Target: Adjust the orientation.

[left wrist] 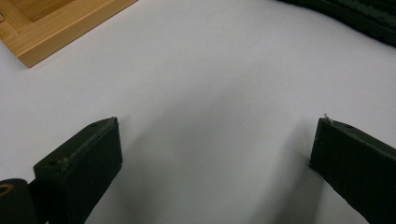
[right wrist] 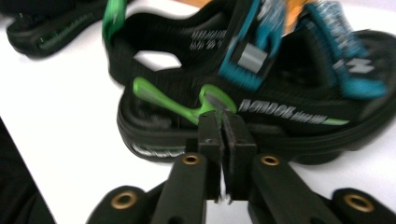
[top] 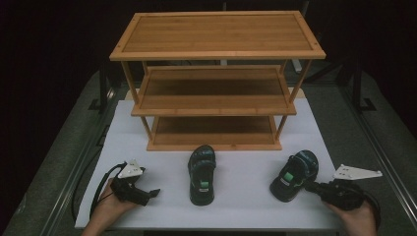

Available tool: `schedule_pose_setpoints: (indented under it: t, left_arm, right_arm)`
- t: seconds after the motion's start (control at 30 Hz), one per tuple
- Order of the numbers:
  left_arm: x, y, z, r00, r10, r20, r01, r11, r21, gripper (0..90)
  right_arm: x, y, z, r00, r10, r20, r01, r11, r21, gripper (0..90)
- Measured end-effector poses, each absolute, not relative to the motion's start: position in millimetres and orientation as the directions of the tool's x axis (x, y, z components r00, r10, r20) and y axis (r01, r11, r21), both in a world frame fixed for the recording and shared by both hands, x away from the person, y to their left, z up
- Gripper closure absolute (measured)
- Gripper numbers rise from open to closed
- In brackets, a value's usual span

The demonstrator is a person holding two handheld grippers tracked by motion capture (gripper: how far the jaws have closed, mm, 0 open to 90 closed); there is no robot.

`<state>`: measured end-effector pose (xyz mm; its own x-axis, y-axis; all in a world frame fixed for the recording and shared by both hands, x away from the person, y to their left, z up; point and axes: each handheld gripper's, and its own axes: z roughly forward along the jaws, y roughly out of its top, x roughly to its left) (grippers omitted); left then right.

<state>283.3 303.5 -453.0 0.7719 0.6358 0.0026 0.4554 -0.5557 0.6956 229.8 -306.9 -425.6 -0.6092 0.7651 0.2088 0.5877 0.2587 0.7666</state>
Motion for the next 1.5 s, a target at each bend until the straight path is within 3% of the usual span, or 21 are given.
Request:
schedule_pose_setpoints:
  t: [0.13, 0.33, 0.6, 0.87, 1.0, 1.5]
  left_arm:
    - [283.3, 303.5, -452.9, 0.772, 0.636, 0.003, 0.456, -0.556, 0.695, 1.6]
    - [283.3, 303.5, -452.8, 0.772, 0.635, 0.005, 0.454, -0.557, 0.695, 1.6]
    - [283.4, 303.5, -452.9, 0.772, 0.635, 0.004, 0.454, -0.556, 0.696, 1.6]
    - [283.3, 303.5, -453.0, 0.772, 0.636, 0.002, 0.455, -0.555, 0.696, 1.6]
    - [283.3, 303.6, -452.9, 0.772, 0.636, 0.002, 0.456, -0.556, 0.695, 1.6]
    - [283.4, 303.4, -453.0, 0.772, 0.636, 0.002, 0.455, -0.555, 0.697, 1.5]
  right_arm:
    - [226.5, -311.3, -407.2, -0.591, 0.783, 0.195, 0.553, 0.218, 0.804, 80.3]
    - [241.9, -304.0, -382.4, -0.564, 0.81, 0.163, 0.528, 0.202, 0.825, 63.8]
    - [268.3, -291.1, -380.8, -0.562, 0.813, 0.155, 0.548, 0.225, 0.806, 56.9]
    - [280.4, -279.7, -397.5, -0.554, 0.819, 0.151, 0.596, 0.263, 0.759, 57.5]
    - [280.4, -278.5, -403.2, -0.562, 0.81, 0.17, 0.603, 0.261, 0.754, 64.6]
    - [274.2, -269.2, -376.9, -0.618, 0.774, 0.138, 0.541, 0.291, 0.789, 67.2]
